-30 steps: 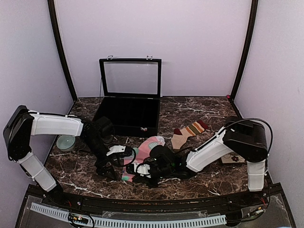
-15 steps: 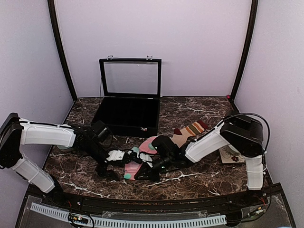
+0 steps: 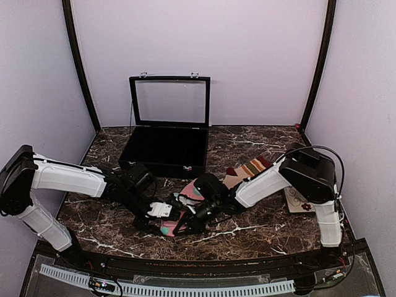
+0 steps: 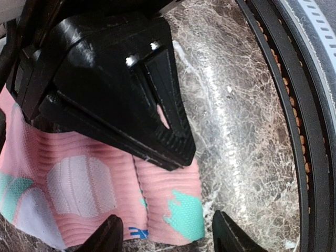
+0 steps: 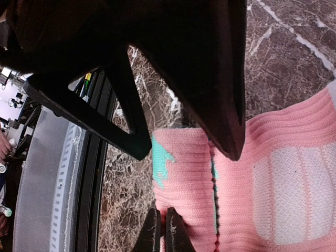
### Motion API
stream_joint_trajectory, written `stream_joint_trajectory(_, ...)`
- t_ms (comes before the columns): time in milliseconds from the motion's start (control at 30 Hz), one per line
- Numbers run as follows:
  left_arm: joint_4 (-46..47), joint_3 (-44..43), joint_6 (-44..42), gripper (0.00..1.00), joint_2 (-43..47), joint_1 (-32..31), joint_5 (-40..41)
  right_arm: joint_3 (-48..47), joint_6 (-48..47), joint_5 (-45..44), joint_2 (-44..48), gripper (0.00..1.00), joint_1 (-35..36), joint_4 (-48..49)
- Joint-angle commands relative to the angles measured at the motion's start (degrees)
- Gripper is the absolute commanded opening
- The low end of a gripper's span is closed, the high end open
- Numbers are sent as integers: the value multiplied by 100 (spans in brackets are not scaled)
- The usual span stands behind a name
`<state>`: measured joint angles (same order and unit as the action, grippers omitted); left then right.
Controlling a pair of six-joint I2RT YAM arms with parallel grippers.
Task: Roll the socks
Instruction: Roll the sock at the center of the board.
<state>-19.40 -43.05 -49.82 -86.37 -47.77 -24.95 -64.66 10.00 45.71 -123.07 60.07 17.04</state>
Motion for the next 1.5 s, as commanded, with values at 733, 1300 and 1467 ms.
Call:
stream_joint_trajectory(733,-985,-236,-177,65,447,-548,-262,193,1345,-498,-563,0,-398,-337)
stream_joint_trajectory(1300,-478,-393,876,79,817,-580,762,109,1323,-808,-613,0,-479,-938)
stream_joint_trajectory(1467,-491,-164,1207,85,1088,46,479,182,1233,-999,-532,0,-488,-1011)
